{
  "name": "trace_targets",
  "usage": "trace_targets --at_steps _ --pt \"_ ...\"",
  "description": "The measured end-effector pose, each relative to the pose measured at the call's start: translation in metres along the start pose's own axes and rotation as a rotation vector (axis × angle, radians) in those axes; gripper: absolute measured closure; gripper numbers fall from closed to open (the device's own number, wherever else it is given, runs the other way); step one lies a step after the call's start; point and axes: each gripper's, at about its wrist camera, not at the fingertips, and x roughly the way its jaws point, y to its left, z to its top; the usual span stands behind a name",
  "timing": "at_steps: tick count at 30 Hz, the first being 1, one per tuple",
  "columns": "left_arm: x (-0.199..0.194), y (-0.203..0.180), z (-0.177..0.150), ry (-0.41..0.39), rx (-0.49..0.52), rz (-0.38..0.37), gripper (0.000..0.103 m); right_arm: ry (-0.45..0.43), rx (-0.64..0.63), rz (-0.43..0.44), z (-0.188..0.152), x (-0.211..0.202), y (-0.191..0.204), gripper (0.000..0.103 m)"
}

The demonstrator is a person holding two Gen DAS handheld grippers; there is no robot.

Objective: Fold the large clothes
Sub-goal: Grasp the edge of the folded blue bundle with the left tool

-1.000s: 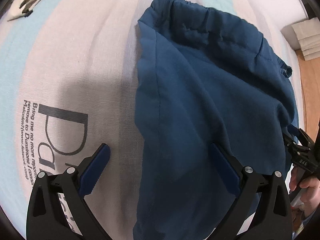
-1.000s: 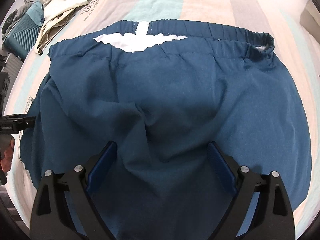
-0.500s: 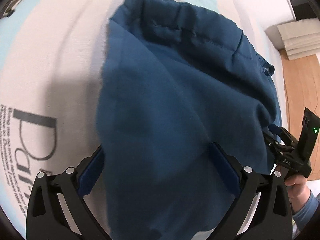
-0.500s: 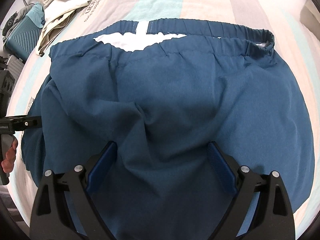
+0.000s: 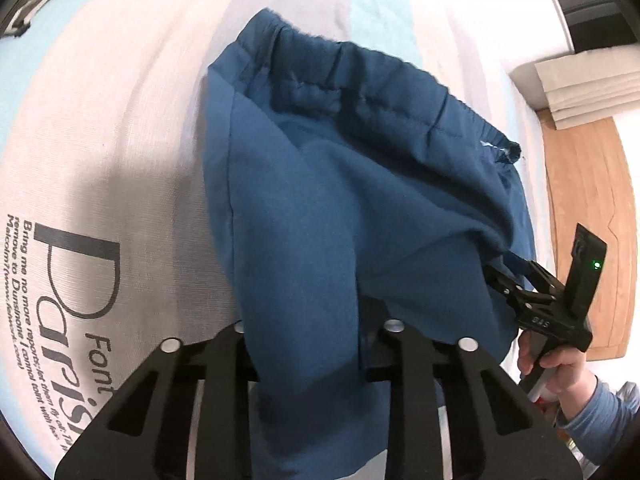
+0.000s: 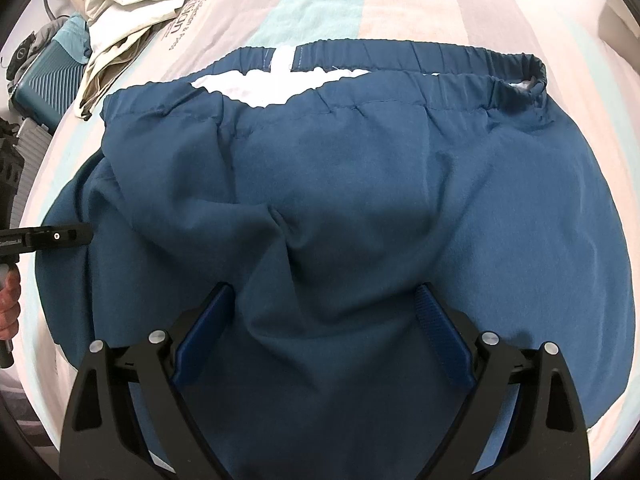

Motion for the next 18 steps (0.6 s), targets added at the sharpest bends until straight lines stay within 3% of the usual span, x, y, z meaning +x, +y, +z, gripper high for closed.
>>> trace_targets --at_steps 11,18 --pt "-0.045 -0.033 -0.007 -0.050 0.036 0.017 0.089 -0.007 0.015 0.004 -0.002 -0.009 -0.006 0.017" --pt "-0.072 -0.082 -0.013 -0.067 0.094 0.066 0.089 -0.058 0.056 0.002 -0.003 -0.041 -0.021 0.017"
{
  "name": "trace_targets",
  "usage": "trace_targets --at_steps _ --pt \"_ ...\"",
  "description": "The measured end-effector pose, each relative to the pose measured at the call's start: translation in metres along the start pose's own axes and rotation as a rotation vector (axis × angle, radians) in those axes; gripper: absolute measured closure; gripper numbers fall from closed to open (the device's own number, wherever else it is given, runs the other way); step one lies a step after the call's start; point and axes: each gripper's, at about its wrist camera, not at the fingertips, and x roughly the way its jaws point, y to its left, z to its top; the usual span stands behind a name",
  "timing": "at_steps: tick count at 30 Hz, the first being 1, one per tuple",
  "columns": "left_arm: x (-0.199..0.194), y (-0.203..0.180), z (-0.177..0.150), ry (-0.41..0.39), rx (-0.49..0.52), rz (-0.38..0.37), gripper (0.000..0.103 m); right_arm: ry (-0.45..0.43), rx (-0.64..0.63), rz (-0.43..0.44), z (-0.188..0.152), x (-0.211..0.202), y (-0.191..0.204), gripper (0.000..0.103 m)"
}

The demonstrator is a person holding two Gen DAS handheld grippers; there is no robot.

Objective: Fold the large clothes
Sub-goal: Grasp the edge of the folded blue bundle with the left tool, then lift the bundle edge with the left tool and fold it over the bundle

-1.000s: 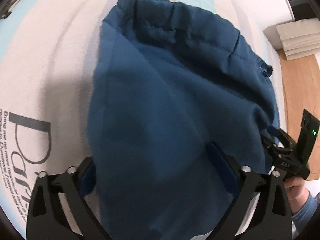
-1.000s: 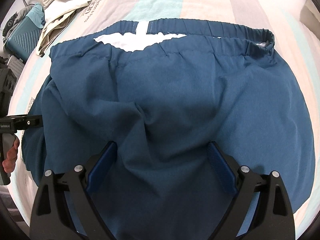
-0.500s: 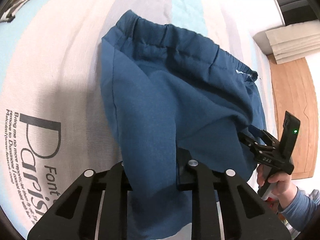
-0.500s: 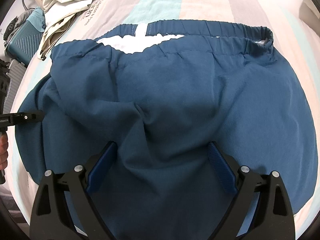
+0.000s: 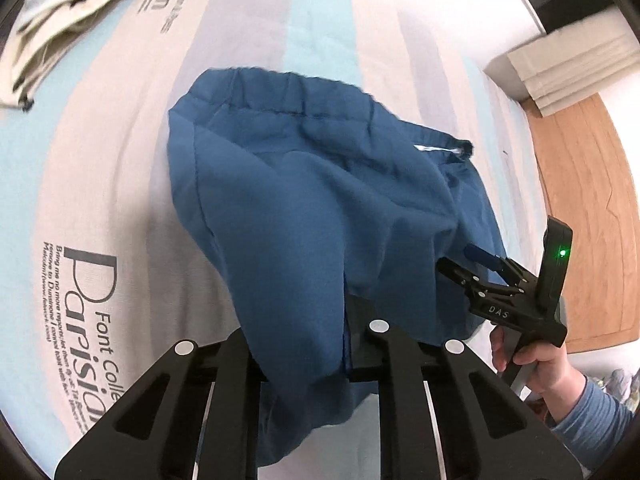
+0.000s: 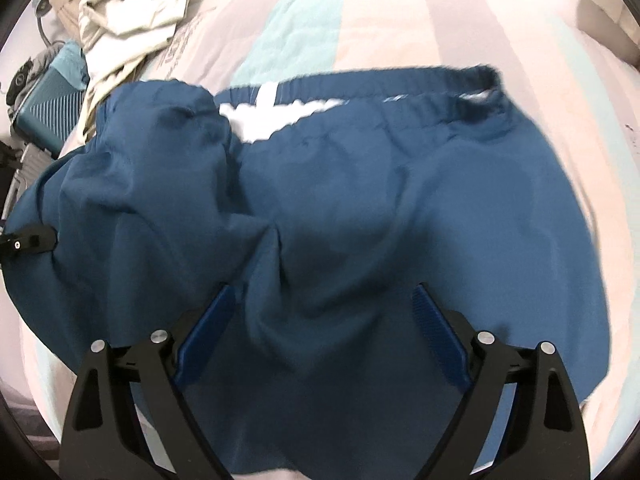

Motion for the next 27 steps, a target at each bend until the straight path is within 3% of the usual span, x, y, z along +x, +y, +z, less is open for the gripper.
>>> trace_targets --at_steps 12,17,27 --pt "-0.007 -0.099 0.000 -0.028 0.057 0.155 0.089 -0.092 -0.079 -0.079 -0.003 -0.053 -0.036 0.014" --pt "-0.005 -0.142 0.001 -0.043 0.058 0.210 0.089 -0.134 -0.079 -0.074 0.000 -0.082 -0.070 0.008" --pt "0.031 -0.236 0.002 -0.081 0.067 0.335 0.089 -0.181 -0.083 -0.040 0.006 -0.123 -0.149 0.007"
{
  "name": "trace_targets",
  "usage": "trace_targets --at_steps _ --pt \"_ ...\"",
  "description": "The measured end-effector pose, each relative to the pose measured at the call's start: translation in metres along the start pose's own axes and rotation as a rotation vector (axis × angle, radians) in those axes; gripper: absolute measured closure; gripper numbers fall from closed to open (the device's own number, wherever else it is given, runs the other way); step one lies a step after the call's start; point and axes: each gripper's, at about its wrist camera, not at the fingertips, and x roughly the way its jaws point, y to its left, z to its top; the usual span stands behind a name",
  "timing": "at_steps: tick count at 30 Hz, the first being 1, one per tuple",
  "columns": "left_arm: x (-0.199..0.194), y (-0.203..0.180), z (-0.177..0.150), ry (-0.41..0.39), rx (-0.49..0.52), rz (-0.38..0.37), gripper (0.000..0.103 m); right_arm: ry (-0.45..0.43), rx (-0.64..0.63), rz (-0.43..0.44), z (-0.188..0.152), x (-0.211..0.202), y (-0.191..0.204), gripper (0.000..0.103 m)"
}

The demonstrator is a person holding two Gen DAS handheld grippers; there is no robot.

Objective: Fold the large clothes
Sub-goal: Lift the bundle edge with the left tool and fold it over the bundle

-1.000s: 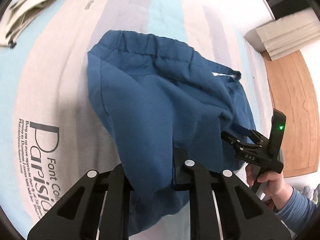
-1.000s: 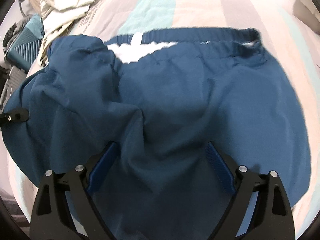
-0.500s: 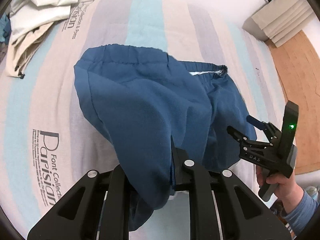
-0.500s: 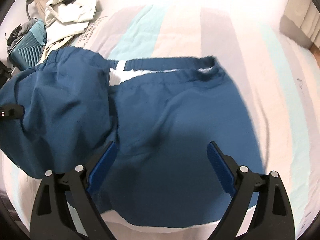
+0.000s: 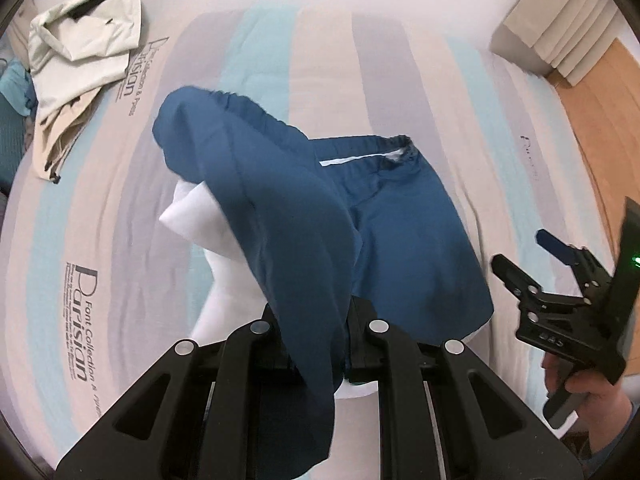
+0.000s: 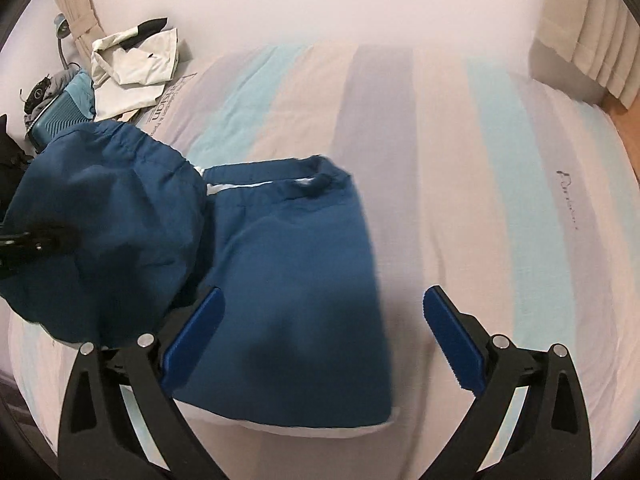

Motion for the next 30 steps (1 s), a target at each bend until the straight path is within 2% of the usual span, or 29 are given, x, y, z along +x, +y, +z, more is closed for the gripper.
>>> trace_targets --at_steps 5,9,13,15,17,19,22,30 --pt "0.004 -0.042 0.004 -0.012 -0.010 0.094 0.089 -0.011 -0.028 -0.007 -0.008 -0.012 -0.033 0.008" --pt "0.014 -0.078 0.003 -0.022 0.015 0.141 0.089 -0.015 -0.023 -0.006 -0.013 -0.019 -0.059 0.008" --pt "0.035 -0.123 0.002 -0.026 0.052 0.183 0.090 -0.015 -0.006 -0.012 -0.018 -0.023 -0.087 0.008" --pt "0.049 -0.140 0.002 -0.012 0.055 0.177 0.097 -0.009 0.004 -0.025 -0.023 -0.024 -0.102 0.008" --pt "0.070 -0.158 0.001 -0.002 0.065 0.208 0.097 -0.003 0.015 -0.037 -0.027 -0.024 -0.117 0.008" --pt "0.094 -0.165 0.000 0.021 0.074 0.245 0.097 0.008 0.027 -0.047 -0.034 -0.023 -0.131 0.008" --pt "0.120 -0.162 -0.004 0.061 0.063 0.262 0.098 0.021 0.040 -0.054 -0.040 -0.021 -0.145 0.008" --pt "0.139 -0.178 -0.015 0.066 0.057 0.245 0.098 0.045 0.083 -0.062 -0.061 -0.011 -0.171 0.008"
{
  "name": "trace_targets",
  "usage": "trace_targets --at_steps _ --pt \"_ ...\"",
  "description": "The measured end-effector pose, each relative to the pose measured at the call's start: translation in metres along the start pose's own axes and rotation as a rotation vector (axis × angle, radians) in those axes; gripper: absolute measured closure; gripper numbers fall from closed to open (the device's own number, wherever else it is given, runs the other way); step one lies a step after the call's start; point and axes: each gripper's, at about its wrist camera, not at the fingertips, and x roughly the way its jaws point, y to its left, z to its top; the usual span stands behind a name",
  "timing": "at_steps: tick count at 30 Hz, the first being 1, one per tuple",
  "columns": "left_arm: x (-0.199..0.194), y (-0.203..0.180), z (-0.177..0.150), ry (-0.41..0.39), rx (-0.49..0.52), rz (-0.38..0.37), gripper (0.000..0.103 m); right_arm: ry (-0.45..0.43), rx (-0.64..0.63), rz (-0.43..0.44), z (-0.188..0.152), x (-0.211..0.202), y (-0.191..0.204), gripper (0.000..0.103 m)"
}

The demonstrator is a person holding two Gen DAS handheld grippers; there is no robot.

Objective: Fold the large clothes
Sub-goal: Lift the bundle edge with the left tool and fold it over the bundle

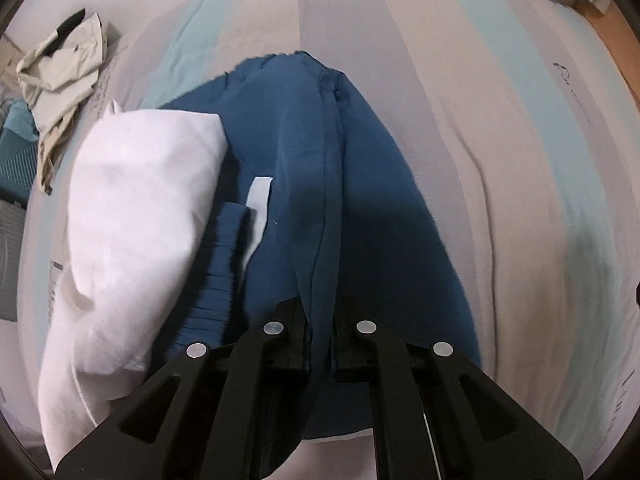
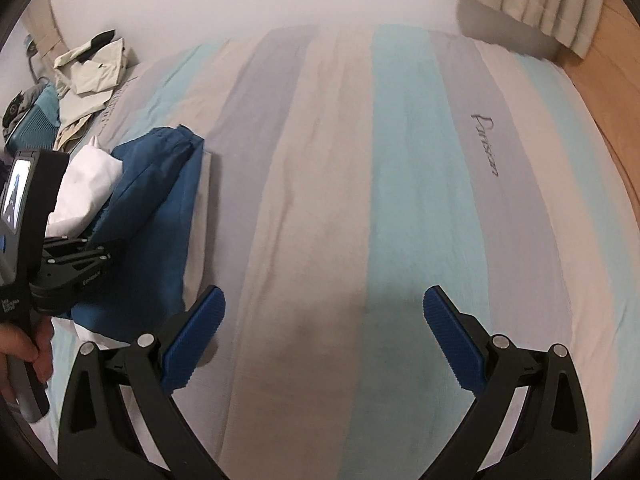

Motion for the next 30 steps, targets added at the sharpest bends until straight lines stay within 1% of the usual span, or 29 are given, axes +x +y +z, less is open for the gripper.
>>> trace_targets --at_steps 6,10,12,14,18,20,23,25,27,30 --pt "0.009 -0.012 0.000 -0.012 -0.023 0.002 0.101 0.009 0.006 0.002 -0.004 0.002 -0.003 0.008" --pt "0.014 -0.030 -0.005 -0.031 0.016 -0.001 0.101 0.002 0.016 -0.003 -0.002 0.001 -0.005 0.008" --pt "0.019 -0.035 -0.006 -0.028 0.016 -0.008 0.101 0.000 0.030 -0.003 -0.003 -0.001 -0.007 0.008" --pt "0.020 -0.035 -0.007 -0.025 -0.018 -0.029 0.101 -0.003 0.039 -0.008 -0.004 -0.004 -0.009 0.008" --pt "0.002 -0.036 0.002 -0.066 -0.026 -0.068 0.101 -0.007 0.040 -0.019 -0.006 -0.009 -0.013 0.008" --pt "-0.003 -0.040 0.006 -0.070 -0.041 -0.091 0.101 -0.010 0.037 -0.028 -0.008 -0.011 -0.013 0.008" --pt "0.003 -0.044 0.007 -0.058 -0.042 -0.092 0.101 -0.008 0.045 -0.036 -0.011 -0.012 -0.015 0.008" --pt "0.006 -0.056 0.002 -0.053 -0.026 -0.084 0.101 -0.003 0.049 -0.040 -0.013 -0.011 -0.018 0.008" --pt "0.015 -0.061 -0.002 -0.043 -0.012 -0.068 0.101 0.000 0.055 -0.043 -0.017 -0.010 -0.019 0.008" --pt "0.032 -0.067 -0.010 -0.007 0.018 -0.033 0.099 0.014 0.069 -0.042 -0.021 -0.008 -0.021 0.008"
